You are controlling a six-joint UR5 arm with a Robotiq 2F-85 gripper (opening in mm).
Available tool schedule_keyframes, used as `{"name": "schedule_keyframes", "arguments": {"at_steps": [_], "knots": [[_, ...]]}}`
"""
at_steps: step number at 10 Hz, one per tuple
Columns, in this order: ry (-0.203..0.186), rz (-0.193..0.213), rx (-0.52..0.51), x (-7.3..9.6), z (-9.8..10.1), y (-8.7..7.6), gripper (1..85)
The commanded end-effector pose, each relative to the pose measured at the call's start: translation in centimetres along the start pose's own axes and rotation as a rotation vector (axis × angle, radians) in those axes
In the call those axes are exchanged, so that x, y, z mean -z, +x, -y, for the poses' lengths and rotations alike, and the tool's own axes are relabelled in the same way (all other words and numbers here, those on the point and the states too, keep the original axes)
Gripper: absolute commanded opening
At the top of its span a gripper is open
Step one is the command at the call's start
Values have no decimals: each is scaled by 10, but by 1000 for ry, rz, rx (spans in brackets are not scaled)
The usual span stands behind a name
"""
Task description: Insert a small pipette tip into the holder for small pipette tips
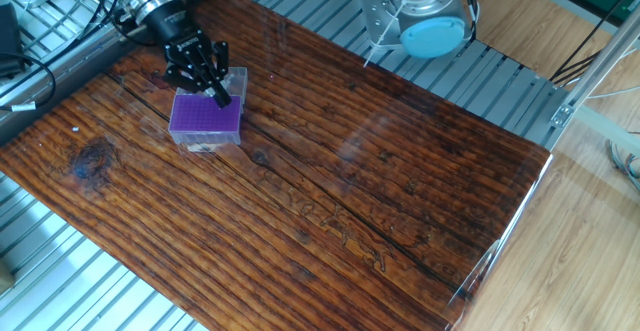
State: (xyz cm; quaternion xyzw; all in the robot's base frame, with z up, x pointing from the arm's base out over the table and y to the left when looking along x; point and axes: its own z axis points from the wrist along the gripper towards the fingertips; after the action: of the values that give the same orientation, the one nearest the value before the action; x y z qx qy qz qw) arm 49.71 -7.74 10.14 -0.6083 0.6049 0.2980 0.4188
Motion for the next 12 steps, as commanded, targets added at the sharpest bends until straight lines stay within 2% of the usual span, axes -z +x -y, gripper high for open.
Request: {"name": "schedule_keyframes", "arguments": {"at_steps": [1, 3, 5, 7, 9, 10, 12], "knots": [[29, -6, -44, 1, 6, 14, 10], [29, 18, -54, 1, 6, 8, 10], [30, 26, -54, 2, 7, 6, 10], [28, -1, -54, 2, 7, 9, 10], [34, -51, -113, 2, 7, 22, 10], [69, -56, -125, 3, 16, 24, 10], [155, -2, -205, 5, 39, 13, 10]]}}
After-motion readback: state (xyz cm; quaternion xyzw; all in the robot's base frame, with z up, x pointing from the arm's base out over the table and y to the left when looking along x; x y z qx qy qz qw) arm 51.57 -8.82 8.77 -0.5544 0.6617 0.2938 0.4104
